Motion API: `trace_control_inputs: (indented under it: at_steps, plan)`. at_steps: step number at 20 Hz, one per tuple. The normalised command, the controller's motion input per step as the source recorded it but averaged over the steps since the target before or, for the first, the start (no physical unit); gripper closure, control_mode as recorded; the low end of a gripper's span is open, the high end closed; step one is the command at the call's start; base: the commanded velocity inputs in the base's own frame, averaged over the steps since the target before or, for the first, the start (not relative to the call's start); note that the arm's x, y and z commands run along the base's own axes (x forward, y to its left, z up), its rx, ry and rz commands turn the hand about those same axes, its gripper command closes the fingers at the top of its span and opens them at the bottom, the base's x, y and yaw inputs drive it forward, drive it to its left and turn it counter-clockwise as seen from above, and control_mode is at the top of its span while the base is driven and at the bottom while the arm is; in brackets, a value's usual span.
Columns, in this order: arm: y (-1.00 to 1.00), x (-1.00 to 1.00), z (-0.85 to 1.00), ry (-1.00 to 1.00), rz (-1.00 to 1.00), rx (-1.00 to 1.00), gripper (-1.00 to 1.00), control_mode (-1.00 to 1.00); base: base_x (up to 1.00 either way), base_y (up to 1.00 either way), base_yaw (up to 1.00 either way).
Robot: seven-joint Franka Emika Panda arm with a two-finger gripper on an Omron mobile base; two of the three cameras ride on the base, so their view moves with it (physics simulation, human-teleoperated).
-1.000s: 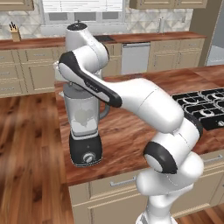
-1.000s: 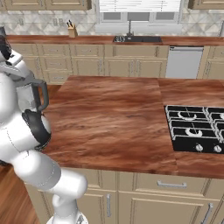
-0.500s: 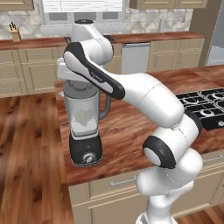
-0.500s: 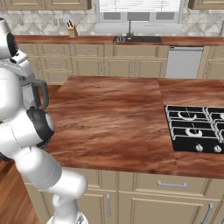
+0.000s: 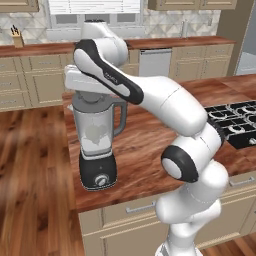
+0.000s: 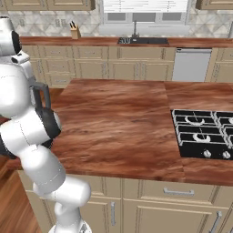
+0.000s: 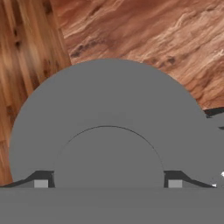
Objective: Grab the garlic and lime from the fridge, place them in the blender, close the lid, and turn on the blender to create a marinade.
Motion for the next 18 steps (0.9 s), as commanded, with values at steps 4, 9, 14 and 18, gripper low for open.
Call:
trace_control_inputs:
  at_steps: [4,9,14,18]
  plan:
    - [0.03,0.08,0.00,0.06,0.00,0.00,1.00,-1.00,0.00,0.00,0.00]
    - [0.02,0.19,0.08,0.04,0.00,0.00,1.00,-1.00,0.00,0.00,0.00]
    - [0.00,0.03,0.03,0.02,0.00,0.00,1.00,-1.00,0.00,0.00,0.00]
    - [0.00,0.00,0.02,0.05,0.00,0.00,1.00,-1.00,0.00,0.00,0.00]
